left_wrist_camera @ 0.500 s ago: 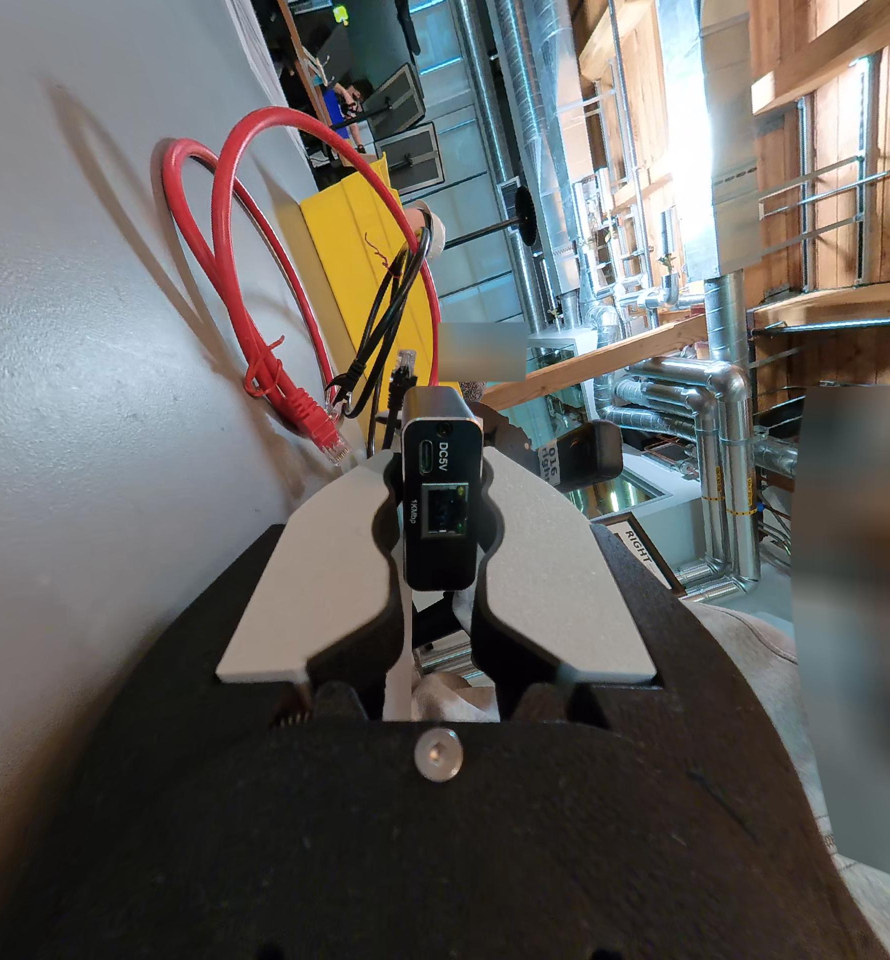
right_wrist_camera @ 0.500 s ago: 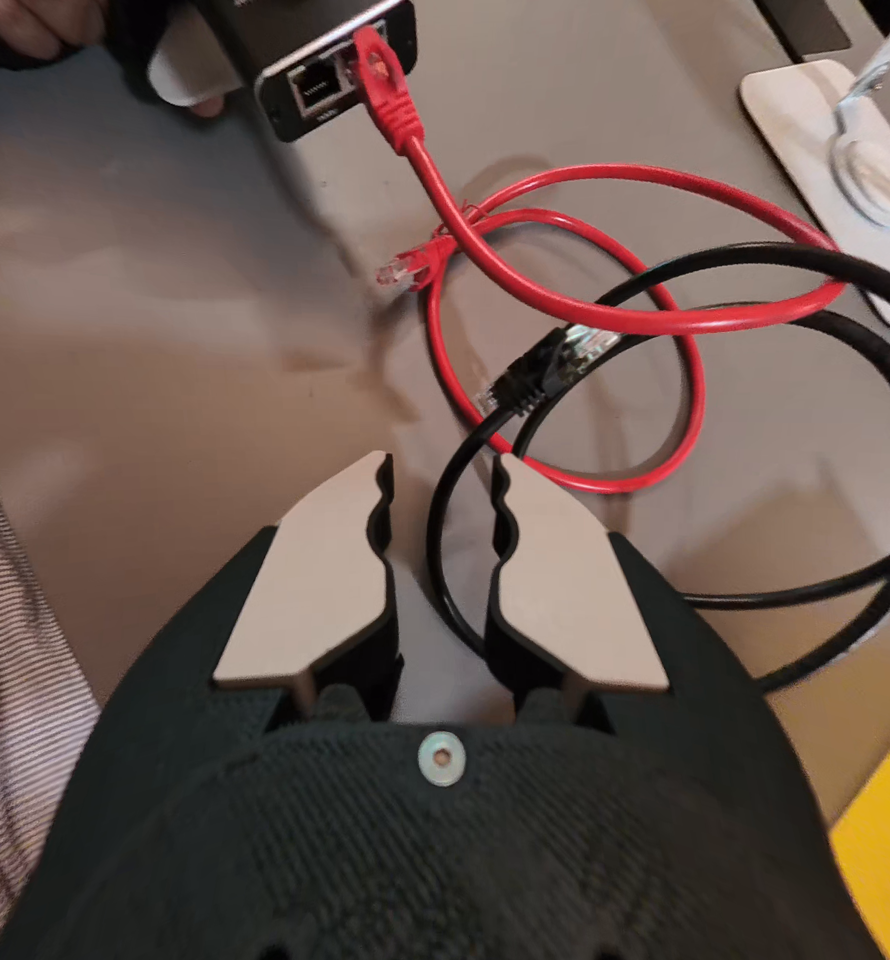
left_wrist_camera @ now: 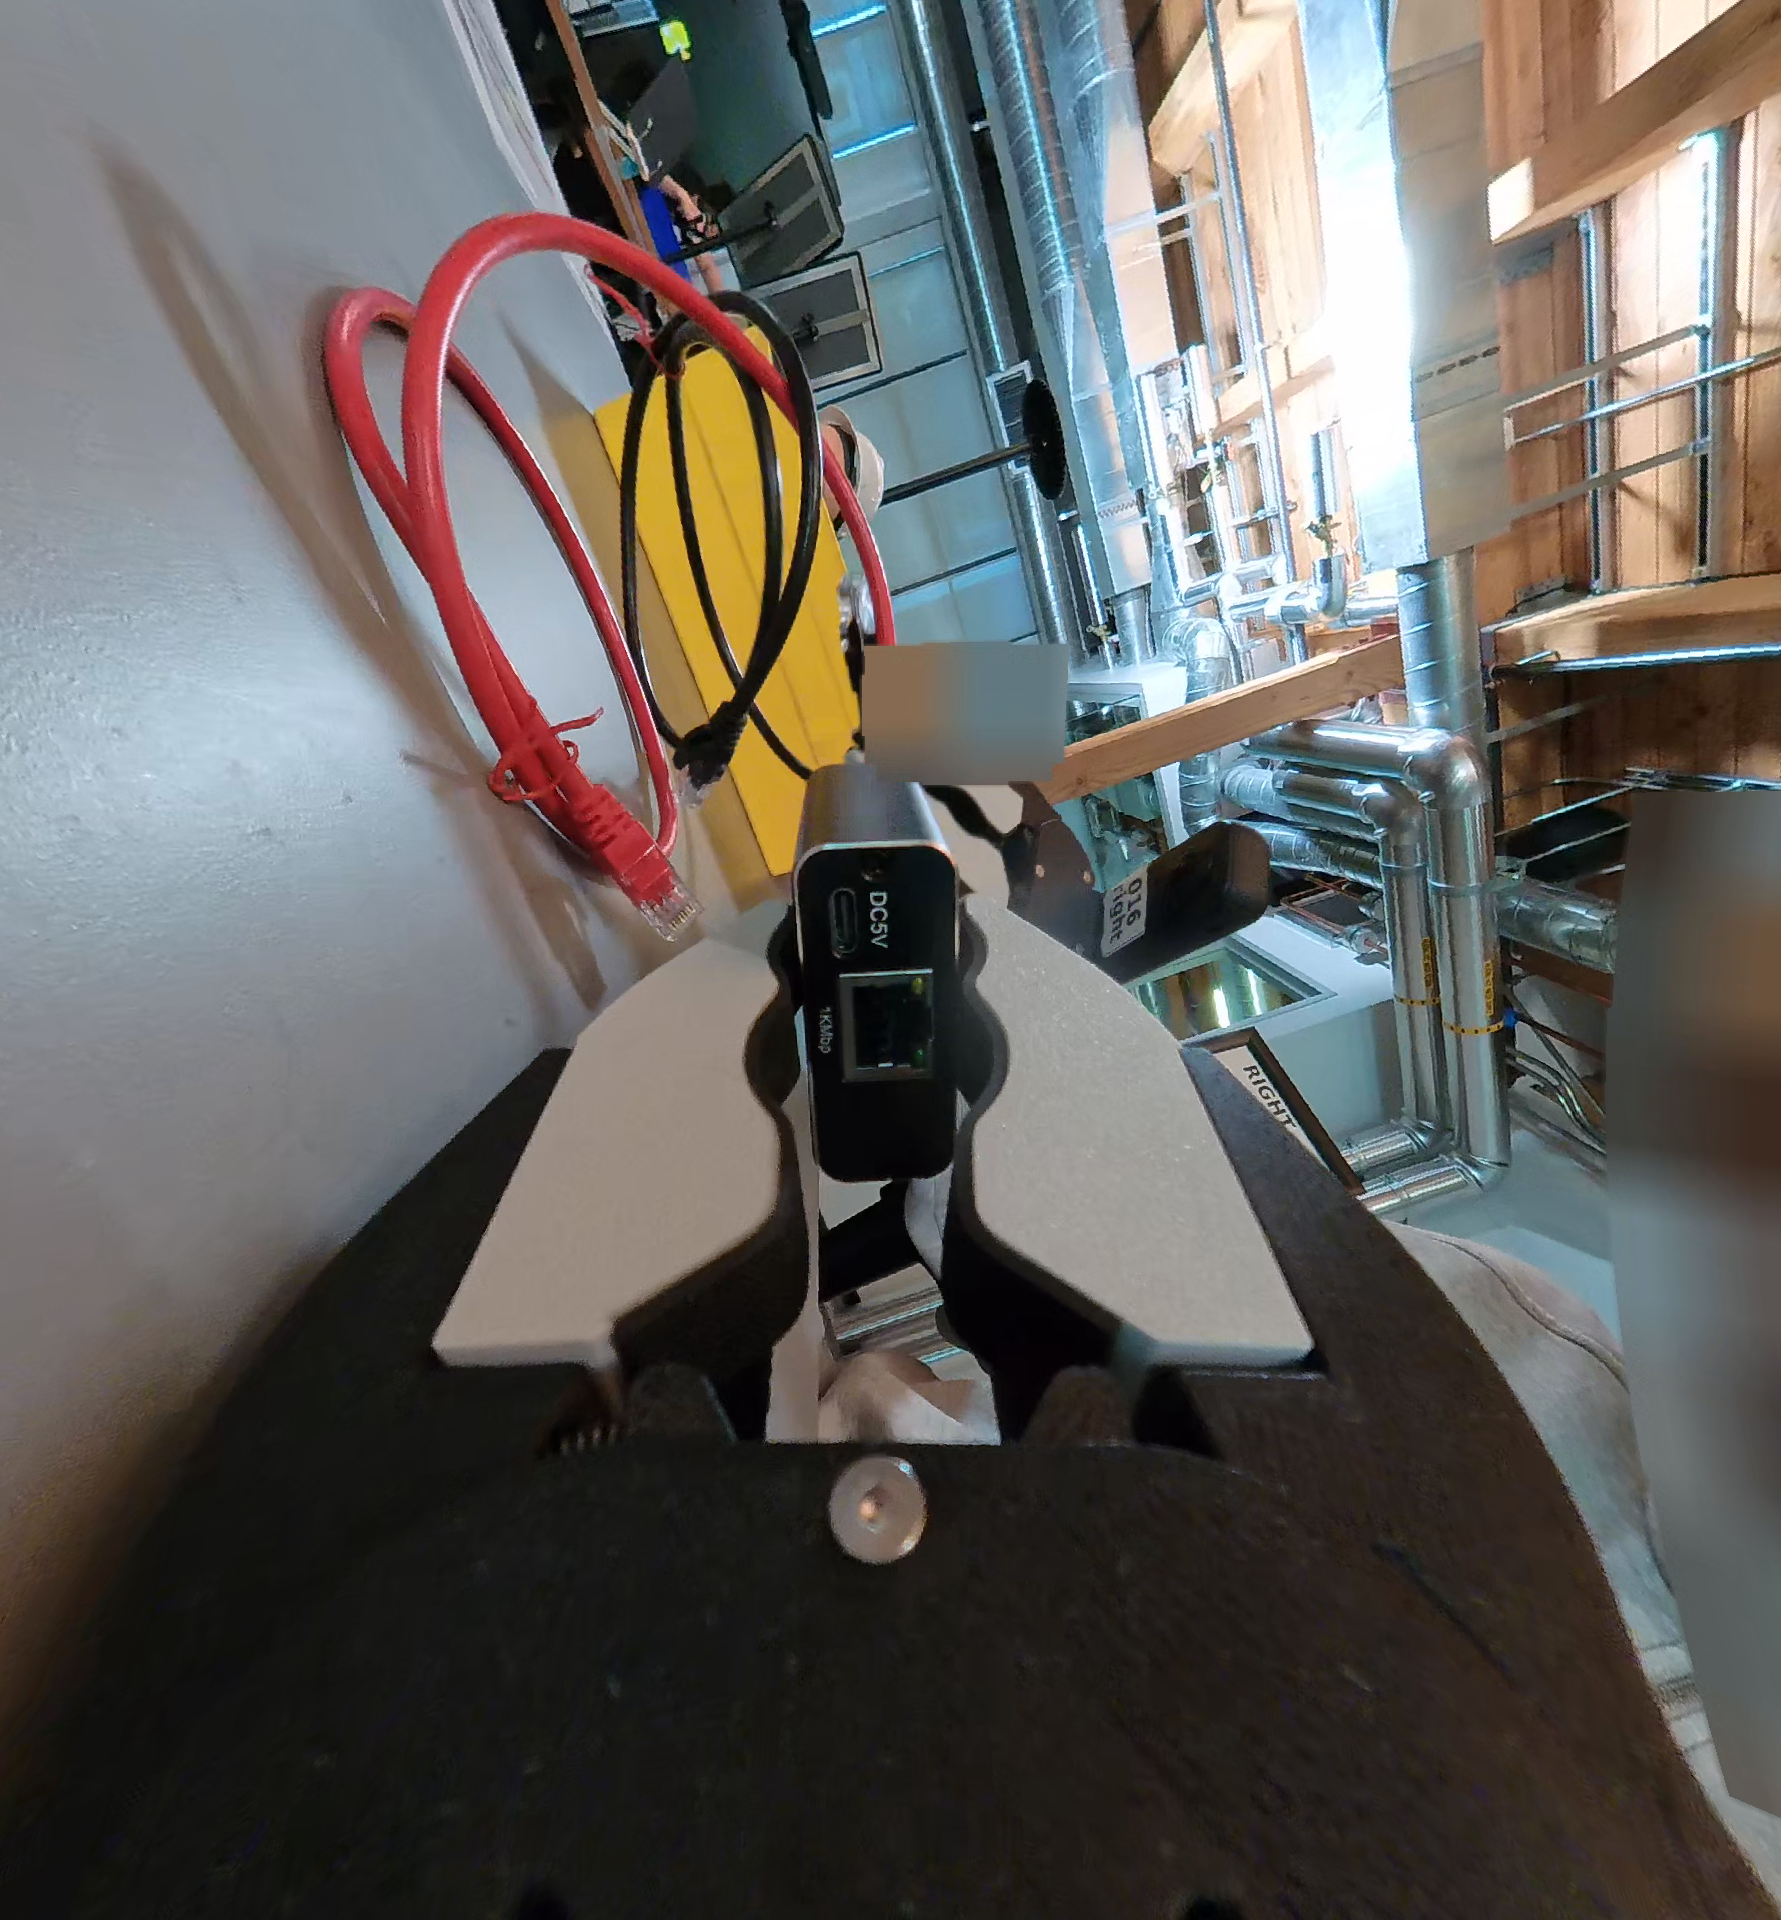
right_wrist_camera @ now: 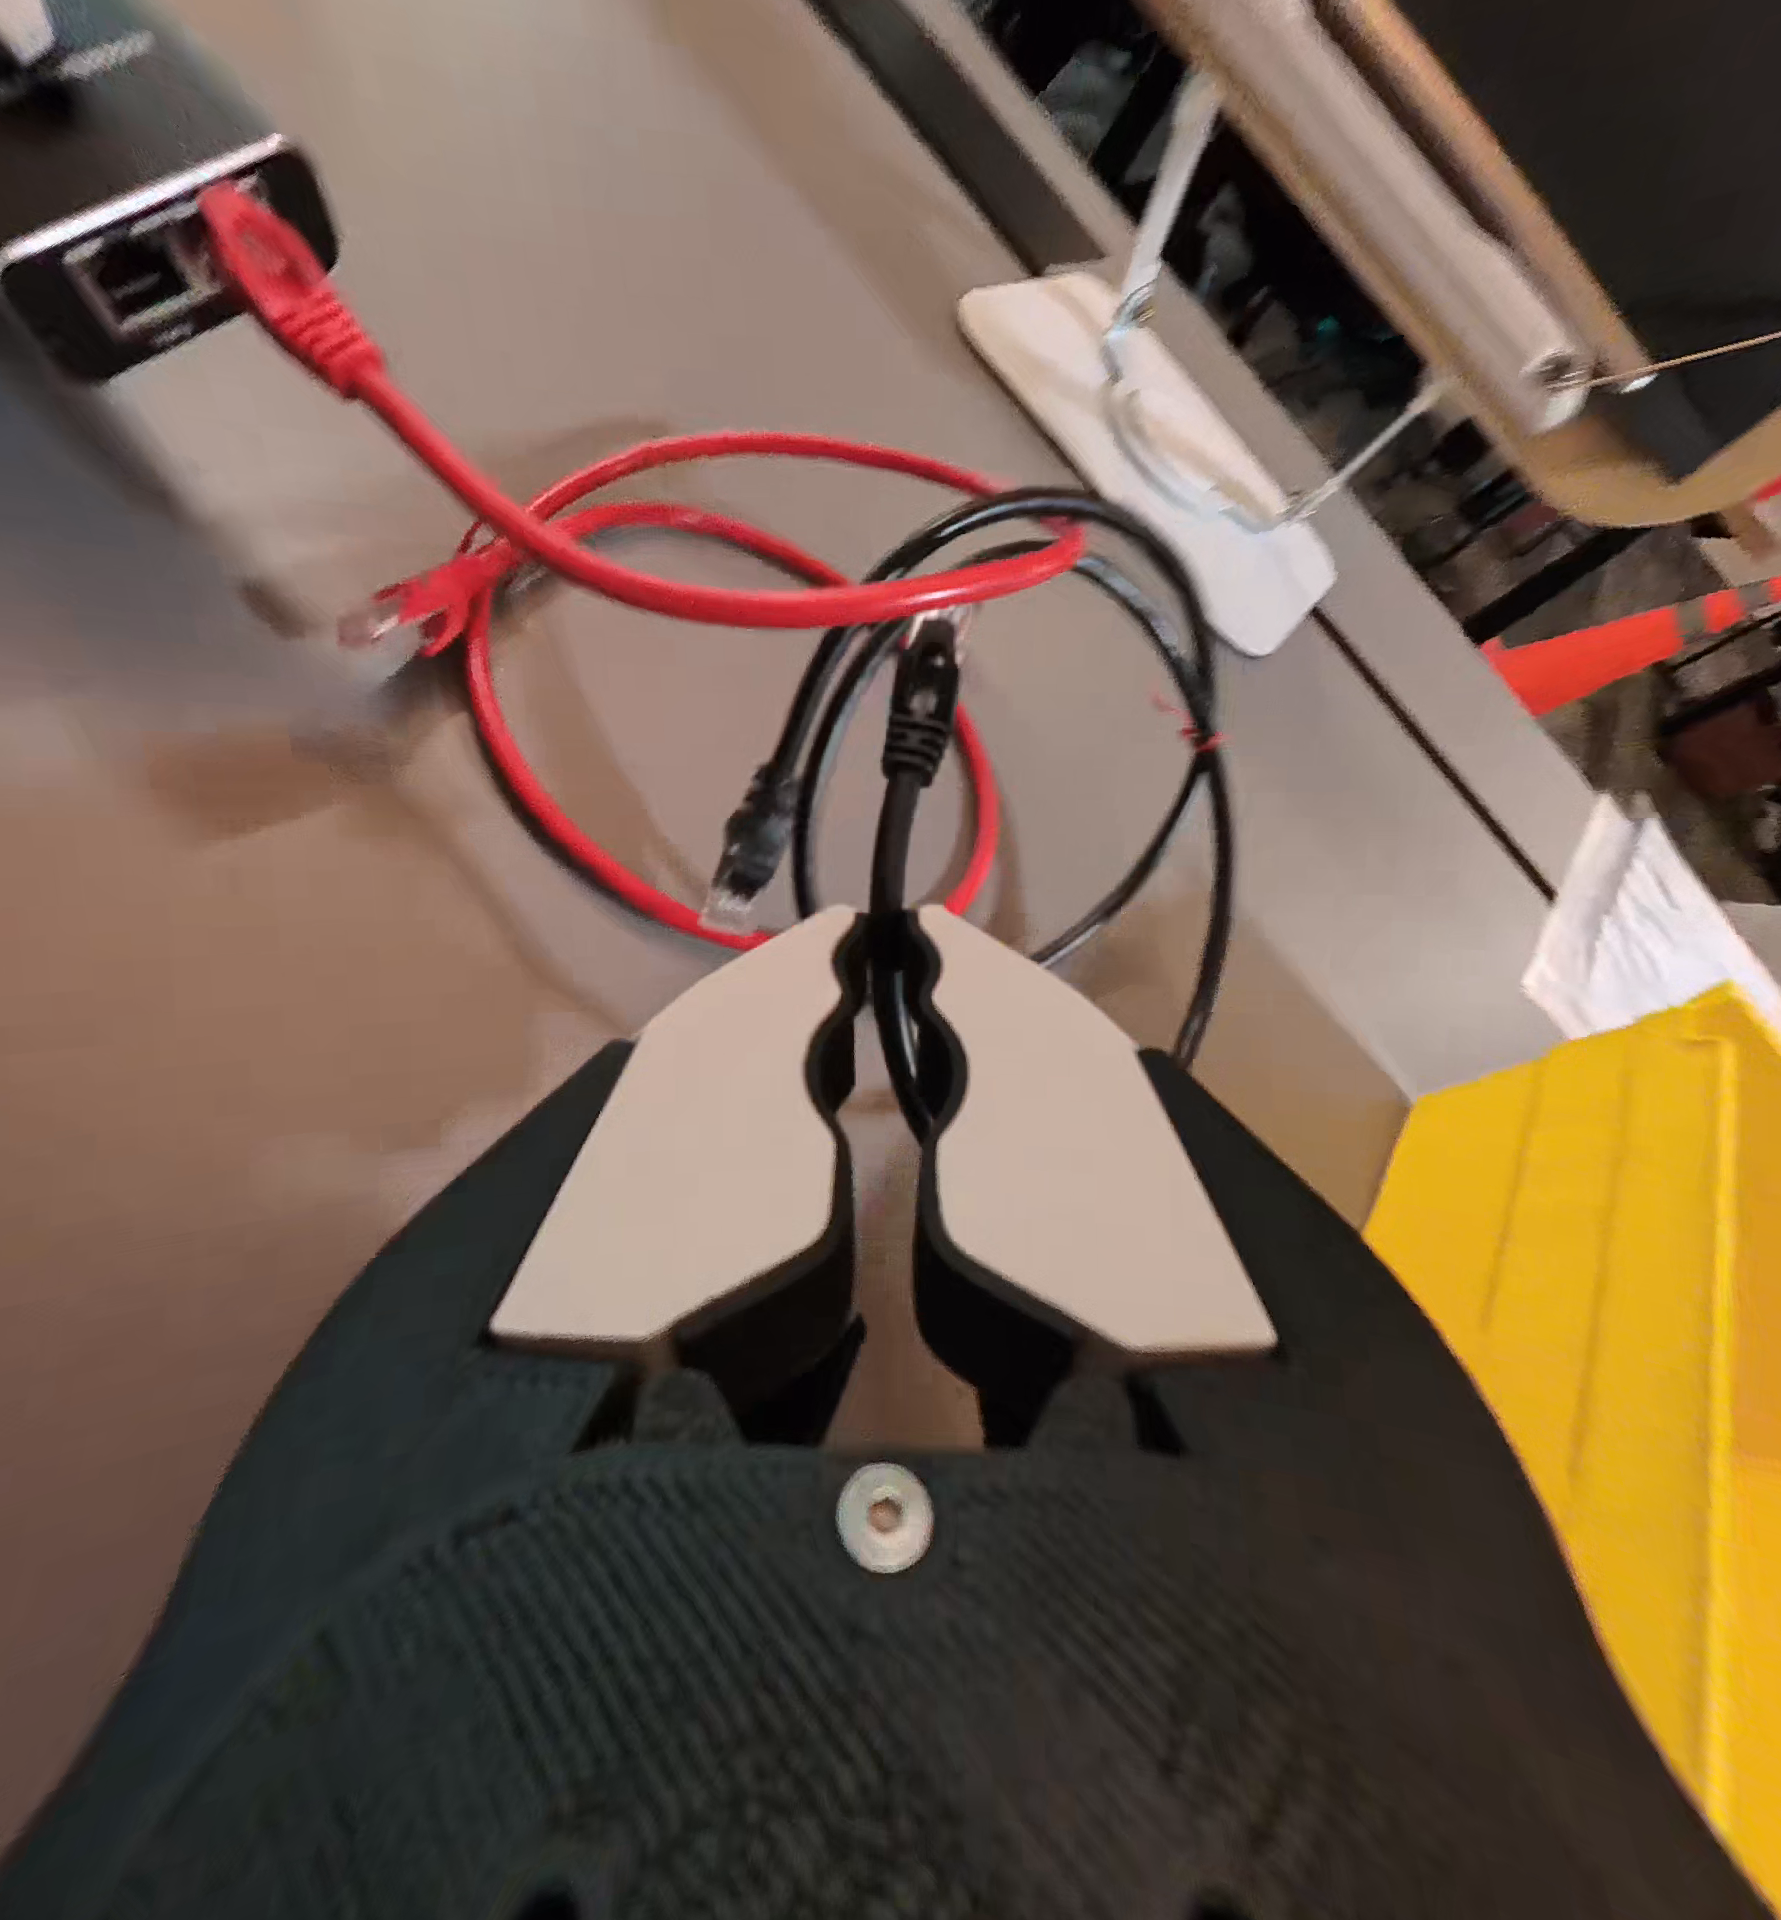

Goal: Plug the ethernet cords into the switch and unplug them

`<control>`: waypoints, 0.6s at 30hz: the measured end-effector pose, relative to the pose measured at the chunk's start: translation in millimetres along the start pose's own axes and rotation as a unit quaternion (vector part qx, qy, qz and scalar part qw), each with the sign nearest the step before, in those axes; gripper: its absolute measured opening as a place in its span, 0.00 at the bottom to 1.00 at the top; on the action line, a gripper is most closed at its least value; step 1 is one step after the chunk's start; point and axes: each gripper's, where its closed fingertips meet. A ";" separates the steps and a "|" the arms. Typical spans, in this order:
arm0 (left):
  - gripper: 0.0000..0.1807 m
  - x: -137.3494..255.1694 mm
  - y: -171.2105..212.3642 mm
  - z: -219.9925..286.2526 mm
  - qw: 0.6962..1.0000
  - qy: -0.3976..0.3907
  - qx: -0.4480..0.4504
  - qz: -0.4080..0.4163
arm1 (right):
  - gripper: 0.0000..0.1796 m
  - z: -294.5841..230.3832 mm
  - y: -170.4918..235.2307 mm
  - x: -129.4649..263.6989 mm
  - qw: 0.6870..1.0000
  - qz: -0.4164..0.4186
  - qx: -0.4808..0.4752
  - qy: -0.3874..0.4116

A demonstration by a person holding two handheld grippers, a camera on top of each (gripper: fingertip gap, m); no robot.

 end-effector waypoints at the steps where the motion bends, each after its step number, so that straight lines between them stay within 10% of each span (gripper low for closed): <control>1: 0.14 0.0 0.0 -0.1 1.000 0.000 0.000 0.000 | 0.03 5.4 -1.8 4.5 1.000 0.010 -0.003 0.010; 18: 0.14 -4.4 5.8 -3.9 0.999 -0.029 -0.023 -0.012 | 0.03 31.5 -59.5 74.8 0.971 0.229 -0.037 0.057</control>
Point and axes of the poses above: each gripper's, where its closed fingertips meet, x back along the fingers, y out of its underside, z = x × y across the jaws, and after that the axes turned 15 degrees about -y, right-handed
